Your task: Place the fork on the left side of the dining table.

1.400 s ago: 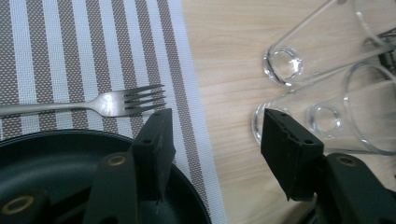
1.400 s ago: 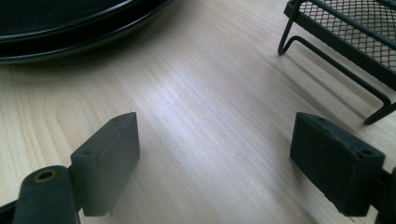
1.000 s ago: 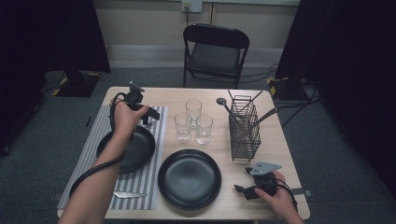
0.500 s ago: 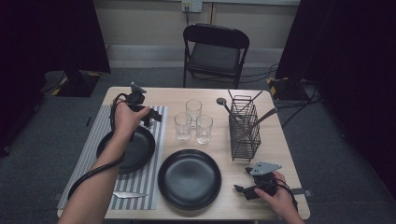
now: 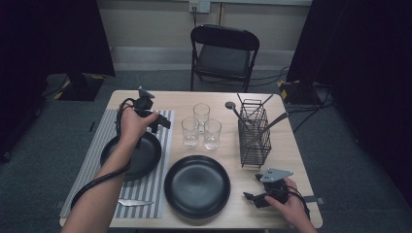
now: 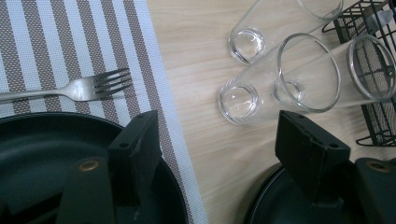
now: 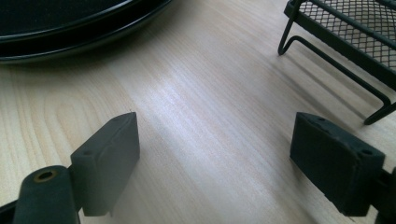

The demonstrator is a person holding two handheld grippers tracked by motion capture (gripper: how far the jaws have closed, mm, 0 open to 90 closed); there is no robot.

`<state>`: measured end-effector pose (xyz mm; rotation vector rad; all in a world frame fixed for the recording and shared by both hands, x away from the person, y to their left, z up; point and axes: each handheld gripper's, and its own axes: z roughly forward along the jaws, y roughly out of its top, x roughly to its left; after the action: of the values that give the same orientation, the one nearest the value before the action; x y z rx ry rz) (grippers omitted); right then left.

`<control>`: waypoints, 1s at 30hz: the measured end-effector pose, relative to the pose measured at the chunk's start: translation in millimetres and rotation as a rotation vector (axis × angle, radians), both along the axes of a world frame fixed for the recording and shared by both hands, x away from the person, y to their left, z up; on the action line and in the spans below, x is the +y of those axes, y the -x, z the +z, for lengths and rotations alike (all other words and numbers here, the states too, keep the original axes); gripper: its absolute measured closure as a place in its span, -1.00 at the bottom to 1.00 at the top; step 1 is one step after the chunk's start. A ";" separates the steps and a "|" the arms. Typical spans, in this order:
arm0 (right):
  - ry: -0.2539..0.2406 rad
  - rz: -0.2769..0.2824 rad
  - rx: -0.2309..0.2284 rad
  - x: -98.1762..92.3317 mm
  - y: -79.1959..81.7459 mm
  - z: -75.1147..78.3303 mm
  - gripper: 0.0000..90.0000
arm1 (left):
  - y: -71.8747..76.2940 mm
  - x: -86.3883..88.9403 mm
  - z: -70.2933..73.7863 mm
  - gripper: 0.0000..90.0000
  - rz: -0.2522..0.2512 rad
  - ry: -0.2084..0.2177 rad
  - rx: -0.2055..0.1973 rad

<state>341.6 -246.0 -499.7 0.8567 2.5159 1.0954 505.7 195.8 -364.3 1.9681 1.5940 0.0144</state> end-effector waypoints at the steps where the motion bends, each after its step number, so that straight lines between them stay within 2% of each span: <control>1: 0.000 0.000 -0.001 0.0 0.0 0.0 -0.67 | 0.1 -0.9 0.1 -0.32 0.004 0.001 0.003; 14: 0.000 0.000 -0.001 0.0 0.0 0.0 -0.67 | -2.3 -12.0 0.8 -0.32 -0.027 0.008 0.007; 30: 0.000 0.001 -0.001 0.0 0.0 0.0 -0.67 | -1.1 -20.4 1.7 -0.33 -0.064 -0.003 0.010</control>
<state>341.6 -246.0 -499.7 0.8553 2.5156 1.0954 506.7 175.4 -362.6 2.0243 1.5372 -0.0187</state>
